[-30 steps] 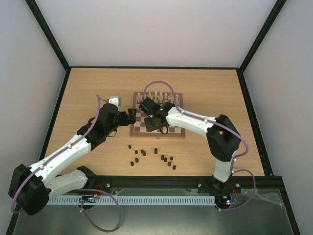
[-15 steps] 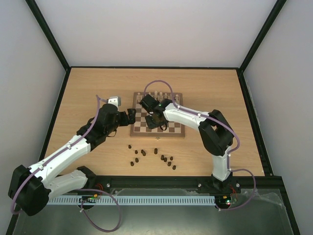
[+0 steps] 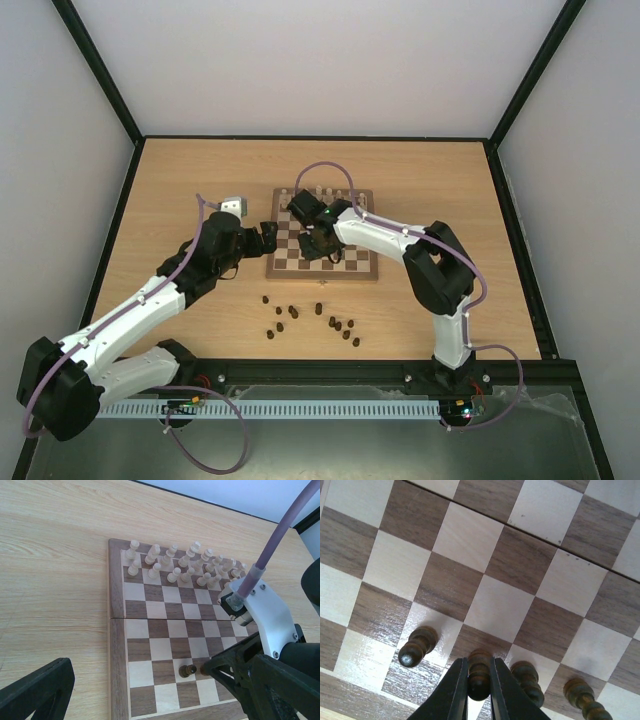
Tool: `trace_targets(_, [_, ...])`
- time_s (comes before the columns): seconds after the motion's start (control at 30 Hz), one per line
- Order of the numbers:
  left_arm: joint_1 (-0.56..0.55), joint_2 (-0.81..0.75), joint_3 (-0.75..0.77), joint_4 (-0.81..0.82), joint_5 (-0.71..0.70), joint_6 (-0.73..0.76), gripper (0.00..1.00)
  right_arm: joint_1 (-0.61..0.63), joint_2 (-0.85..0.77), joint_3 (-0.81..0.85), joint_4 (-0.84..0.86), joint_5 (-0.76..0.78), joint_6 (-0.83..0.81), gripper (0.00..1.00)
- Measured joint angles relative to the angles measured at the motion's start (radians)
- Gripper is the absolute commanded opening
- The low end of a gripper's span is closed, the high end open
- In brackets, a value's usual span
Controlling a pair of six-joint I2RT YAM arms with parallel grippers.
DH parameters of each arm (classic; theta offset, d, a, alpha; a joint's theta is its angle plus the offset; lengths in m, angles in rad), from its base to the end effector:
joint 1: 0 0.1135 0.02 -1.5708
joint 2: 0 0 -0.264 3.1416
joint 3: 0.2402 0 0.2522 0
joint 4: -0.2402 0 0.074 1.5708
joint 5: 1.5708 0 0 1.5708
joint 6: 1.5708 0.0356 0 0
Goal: Set up the chess pieces on the board
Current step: Place the chess piece on the chessboard.
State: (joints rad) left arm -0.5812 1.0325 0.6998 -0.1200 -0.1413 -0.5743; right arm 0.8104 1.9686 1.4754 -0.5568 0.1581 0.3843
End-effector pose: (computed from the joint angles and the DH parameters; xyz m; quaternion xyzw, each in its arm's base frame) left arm 0.1983 -0.1243 0.2691 -0.0345 0.8458 -0.2388 0.4759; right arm 0.2941 0.3010 0.1991 -0.1838 0.9458 0.0813 0.2551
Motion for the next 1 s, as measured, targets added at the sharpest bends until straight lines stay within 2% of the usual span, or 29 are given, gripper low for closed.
trace_targets(0.37, [0.0,0.0,0.0,0.0,0.0,-0.002,1.0,-0.012,0.013,0.017,0.0,0.0,-0.008,0.15])
trace_targets(0.83, [0.003,0.0,0.0,0.0,0.002,-0.002,1.0,-0.012,0.007,0.019,-0.002,-0.005,-0.011,0.34])
trace_targets(1.0, [0.004,0.0,0.0,0.0,0.002,-0.002,1.0,-0.012,-0.068,0.006,-0.008,-0.013,-0.007,0.44])
